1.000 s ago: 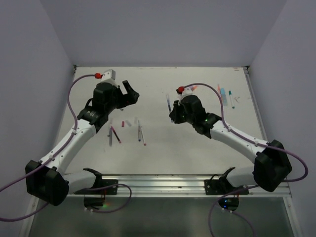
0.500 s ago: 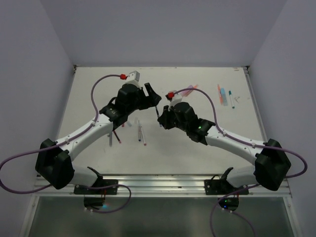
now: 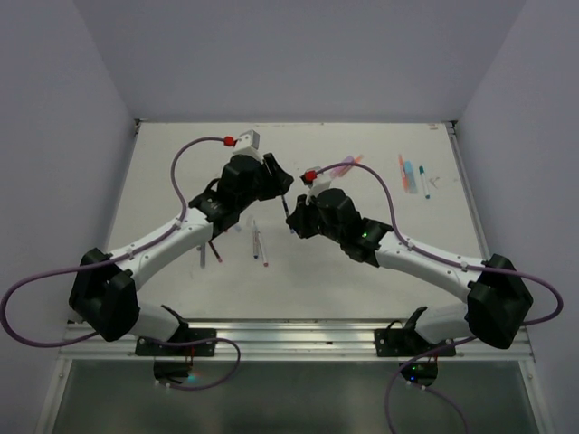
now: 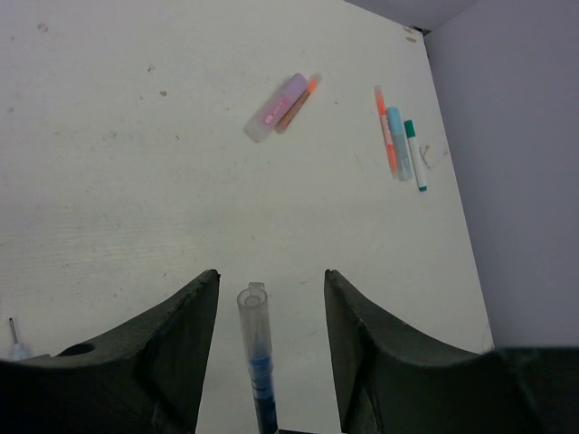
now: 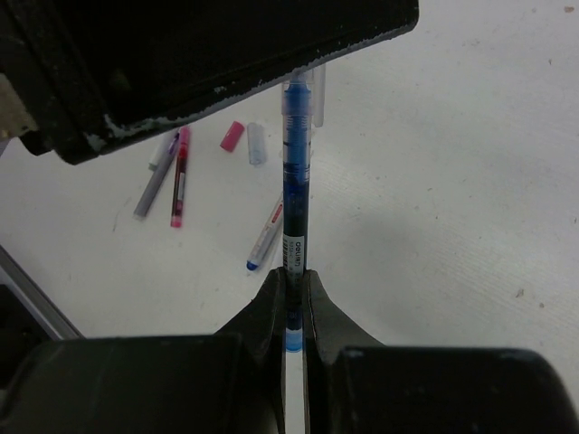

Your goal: Open the pen caps

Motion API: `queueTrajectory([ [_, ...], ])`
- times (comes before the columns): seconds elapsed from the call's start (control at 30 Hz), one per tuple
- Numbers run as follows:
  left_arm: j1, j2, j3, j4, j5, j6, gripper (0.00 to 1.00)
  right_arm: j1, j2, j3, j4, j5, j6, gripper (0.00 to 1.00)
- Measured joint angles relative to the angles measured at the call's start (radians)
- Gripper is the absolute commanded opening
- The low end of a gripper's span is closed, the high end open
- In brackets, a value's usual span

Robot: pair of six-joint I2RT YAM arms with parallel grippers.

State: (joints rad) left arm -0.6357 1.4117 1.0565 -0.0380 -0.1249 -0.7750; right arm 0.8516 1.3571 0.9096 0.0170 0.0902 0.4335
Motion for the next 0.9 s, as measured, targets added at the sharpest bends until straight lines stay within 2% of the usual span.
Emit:
queueTrajectory([
  [0.2,0.000,0.016,0.000,0.004,-0.010,0.000,0.47,0.008,0.000,0.000,0.000,-0.002,-0.009,0.00],
  [0.47,0.000,0.021,0.000,0.007,-0.015,0.000,0.33,0.013,0.000,0.000,0.006,-0.003,-0.017,0.00],
  [0.57,0.000,0.021,0.000,0.007,-0.021,0.001,0.24,0.014,0.000,0.000,0.007,-0.003,-0.021,0.00],
  [0.67,0.000,0.021,0.000,0.007,-0.028,0.002,0.09,0.015,0.000,0.000,0.008,-0.003,-0.024,0.00],
  [0.7,0.000,0.021,0.000,0.008,-0.029,0.001,0.01,0.015,0.000,0.000,0.009,-0.003,-0.025,0.00],
  [0.77,-0.001,0.021,0.000,0.014,-0.033,0.003,0.00,0.015,0.000,-0.002,0.013,-0.003,-0.027,0.00],
  [0.87,-0.001,0.021,0.000,0.016,-0.035,0.004,0.00,0.015,0.000,-0.012,0.034,-0.003,-0.030,0.16],
  [0.9,-0.001,0.021,0.000,0.016,-0.035,0.005,0.00,0.015,0.000,-0.020,0.048,-0.005,-0.031,0.26],
])
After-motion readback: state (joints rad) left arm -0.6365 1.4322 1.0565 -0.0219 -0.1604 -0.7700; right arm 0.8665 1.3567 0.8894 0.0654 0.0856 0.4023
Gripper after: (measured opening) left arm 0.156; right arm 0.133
